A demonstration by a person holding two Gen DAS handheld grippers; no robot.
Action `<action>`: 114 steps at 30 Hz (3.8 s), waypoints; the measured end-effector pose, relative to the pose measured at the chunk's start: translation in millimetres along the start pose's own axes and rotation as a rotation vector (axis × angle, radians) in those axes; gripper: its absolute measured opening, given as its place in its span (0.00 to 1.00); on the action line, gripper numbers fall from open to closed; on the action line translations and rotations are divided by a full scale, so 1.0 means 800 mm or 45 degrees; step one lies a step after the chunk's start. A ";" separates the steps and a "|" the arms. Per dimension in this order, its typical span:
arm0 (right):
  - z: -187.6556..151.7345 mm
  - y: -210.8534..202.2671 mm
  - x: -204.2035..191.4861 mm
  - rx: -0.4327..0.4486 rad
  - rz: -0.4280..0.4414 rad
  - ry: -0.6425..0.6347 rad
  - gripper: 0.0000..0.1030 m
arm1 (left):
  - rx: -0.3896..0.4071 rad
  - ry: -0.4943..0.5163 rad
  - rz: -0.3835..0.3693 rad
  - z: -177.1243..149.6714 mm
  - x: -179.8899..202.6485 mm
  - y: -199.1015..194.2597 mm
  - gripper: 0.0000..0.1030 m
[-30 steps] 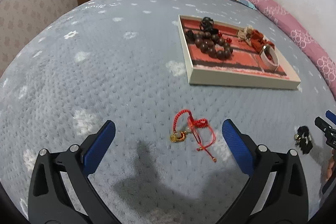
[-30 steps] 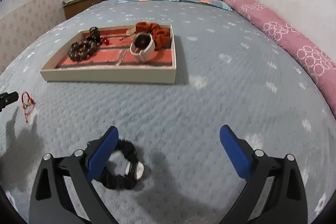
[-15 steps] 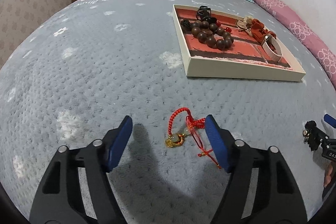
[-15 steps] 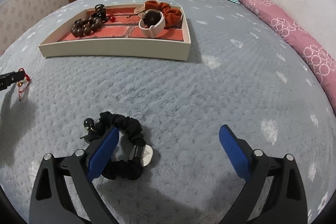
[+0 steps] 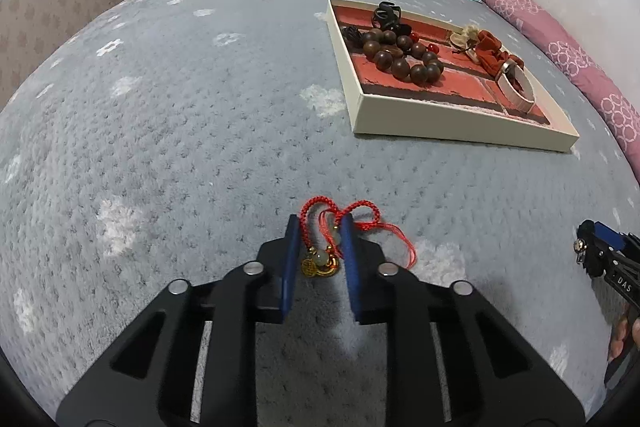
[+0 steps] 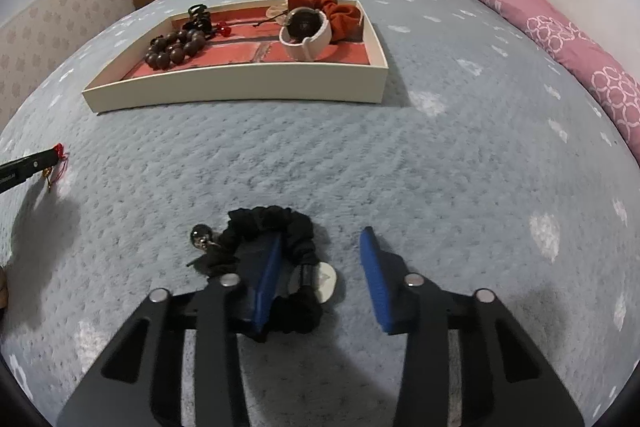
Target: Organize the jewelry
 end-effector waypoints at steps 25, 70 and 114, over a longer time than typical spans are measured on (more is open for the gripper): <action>0.015 -0.022 -0.002 0.110 0.023 0.018 0.09 | 0.148 0.128 -0.001 0.008 0.016 -0.043 0.06; 0.181 0.122 -0.015 0.207 0.070 0.045 0.09 | 0.117 0.074 -0.008 0.138 0.130 0.123 0.06; 0.177 -0.007 -0.010 0.411 0.054 0.016 0.91 | 0.351 0.124 0.109 0.136 0.093 -0.055 0.95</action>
Point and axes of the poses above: each gripper's, at about its wrist camera, not at the fingertips, and y roughly the way its jaws point, x to its right, z to its top, the point moved 10 cm from there along y, roughly the way its jaws point, and after that the axes turned 11 degrees about x, right-handed, at the moved point
